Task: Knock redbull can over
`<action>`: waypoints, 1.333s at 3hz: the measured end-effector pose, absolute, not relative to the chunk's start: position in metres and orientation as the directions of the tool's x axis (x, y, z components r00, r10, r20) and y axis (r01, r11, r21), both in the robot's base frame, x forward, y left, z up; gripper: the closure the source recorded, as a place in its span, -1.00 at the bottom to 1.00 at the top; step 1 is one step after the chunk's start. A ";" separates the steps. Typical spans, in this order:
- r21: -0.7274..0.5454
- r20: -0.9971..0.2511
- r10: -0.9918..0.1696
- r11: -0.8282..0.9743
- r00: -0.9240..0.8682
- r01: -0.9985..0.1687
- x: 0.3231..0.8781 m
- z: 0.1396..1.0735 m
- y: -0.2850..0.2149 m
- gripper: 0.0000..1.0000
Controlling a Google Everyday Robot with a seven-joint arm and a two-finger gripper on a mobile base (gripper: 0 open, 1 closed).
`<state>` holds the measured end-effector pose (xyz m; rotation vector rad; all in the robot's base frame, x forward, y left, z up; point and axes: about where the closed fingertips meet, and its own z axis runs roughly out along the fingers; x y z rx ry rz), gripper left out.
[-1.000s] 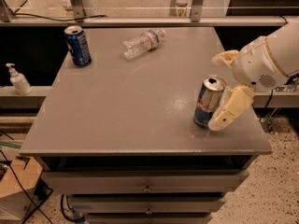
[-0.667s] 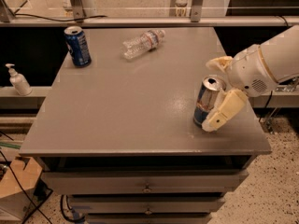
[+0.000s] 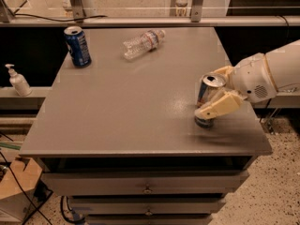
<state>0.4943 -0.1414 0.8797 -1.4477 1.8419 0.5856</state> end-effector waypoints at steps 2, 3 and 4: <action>-0.112 -0.768 -0.636 0.258 -0.081 -0.960 0.499 0.899 -0.130 0.65; -0.164 -0.689 -0.723 0.226 -0.053 -0.960 0.504 0.915 -0.121 1.00; -0.203 -0.535 -0.844 0.148 -0.017 -0.968 0.511 0.911 -0.095 1.00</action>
Offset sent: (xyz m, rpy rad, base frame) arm 0.0103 0.0159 0.0364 -0.0390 -0.0758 0.0154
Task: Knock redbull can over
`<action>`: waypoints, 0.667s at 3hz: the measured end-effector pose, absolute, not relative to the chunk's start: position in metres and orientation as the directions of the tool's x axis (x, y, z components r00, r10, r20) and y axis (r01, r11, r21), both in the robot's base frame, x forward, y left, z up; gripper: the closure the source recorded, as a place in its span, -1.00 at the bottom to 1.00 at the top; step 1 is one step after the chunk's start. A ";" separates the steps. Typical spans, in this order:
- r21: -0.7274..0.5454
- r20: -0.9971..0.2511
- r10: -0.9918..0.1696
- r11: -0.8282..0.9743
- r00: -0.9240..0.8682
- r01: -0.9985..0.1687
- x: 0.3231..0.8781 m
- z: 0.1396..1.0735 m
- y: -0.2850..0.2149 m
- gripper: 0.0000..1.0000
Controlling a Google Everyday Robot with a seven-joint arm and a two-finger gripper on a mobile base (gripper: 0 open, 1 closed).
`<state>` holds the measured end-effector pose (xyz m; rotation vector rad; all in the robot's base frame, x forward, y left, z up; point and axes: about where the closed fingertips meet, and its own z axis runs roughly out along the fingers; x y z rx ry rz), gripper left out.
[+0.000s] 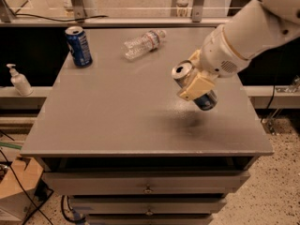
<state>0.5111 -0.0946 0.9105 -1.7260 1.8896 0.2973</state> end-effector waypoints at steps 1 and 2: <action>-0.197 -0.364 -0.931 0.048 0.027 -0.979 0.513 0.884 -0.063 0.66; -0.189 -0.172 -0.984 -0.013 0.046 -0.982 0.523 0.852 -0.061 0.17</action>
Offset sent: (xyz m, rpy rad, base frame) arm 0.0541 -0.0159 -0.0869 -0.8259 -0.0406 0.0703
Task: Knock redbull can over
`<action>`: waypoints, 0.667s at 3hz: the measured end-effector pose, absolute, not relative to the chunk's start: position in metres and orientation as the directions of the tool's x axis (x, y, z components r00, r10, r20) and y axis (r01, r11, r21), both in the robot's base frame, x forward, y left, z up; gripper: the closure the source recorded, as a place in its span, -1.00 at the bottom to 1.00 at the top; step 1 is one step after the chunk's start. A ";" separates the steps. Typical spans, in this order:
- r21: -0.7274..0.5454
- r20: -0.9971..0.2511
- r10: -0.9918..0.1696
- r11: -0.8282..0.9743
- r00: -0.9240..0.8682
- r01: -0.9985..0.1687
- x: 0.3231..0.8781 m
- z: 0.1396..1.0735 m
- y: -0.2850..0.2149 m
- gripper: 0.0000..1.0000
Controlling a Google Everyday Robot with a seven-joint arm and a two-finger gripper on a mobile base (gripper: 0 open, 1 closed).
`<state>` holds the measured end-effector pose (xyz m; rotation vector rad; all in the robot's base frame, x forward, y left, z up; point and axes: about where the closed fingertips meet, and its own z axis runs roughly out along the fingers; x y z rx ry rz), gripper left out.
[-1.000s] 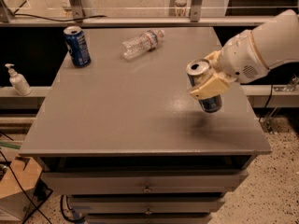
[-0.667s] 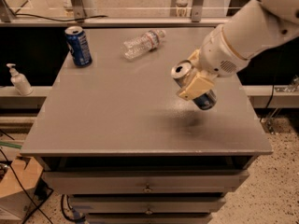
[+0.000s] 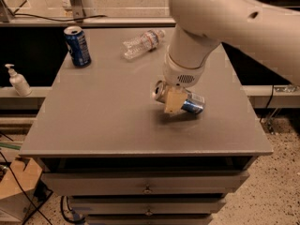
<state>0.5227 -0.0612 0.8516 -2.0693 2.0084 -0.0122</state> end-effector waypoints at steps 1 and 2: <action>-0.221 -0.023 -0.998 -0.044 0.051 -0.974 0.538 0.842 -0.079 -0.28; -0.228 0.005 -0.999 -0.042 0.042 -0.973 0.550 0.844 -0.095 -0.74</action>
Offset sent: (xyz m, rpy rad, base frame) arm 0.0305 -0.0329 0.0000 -0.1076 -0.0059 -0.0155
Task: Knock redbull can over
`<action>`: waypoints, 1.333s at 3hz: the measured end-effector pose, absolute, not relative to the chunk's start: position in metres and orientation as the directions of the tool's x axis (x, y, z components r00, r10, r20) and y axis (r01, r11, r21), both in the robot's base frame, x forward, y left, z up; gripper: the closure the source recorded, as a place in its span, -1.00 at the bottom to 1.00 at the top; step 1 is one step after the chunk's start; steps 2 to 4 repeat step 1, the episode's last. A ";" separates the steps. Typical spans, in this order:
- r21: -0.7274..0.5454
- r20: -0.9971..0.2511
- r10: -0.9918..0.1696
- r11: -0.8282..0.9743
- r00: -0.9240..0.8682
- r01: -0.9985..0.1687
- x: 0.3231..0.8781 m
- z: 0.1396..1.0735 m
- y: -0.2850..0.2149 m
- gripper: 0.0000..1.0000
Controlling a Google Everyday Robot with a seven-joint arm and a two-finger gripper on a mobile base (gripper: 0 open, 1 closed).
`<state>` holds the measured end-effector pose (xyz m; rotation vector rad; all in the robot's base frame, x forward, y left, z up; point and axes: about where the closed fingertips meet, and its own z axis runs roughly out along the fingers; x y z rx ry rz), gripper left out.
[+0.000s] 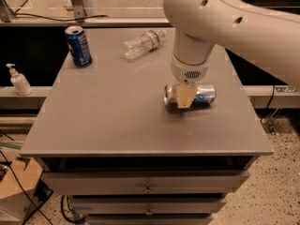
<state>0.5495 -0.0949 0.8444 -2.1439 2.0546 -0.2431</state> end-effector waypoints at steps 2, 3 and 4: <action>-0.228 0.003 -0.999 -0.043 0.043 -0.973 0.549 0.844 -0.094 -1.00; -0.228 0.003 -0.999 -0.043 0.043 -0.973 0.549 0.844 -0.094 -1.00; -0.228 0.003 -0.999 -0.043 0.043 -0.973 0.549 0.844 -0.094 -1.00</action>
Offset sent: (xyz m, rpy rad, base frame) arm 0.0000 0.0000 0.0000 0.0000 0.0000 0.0000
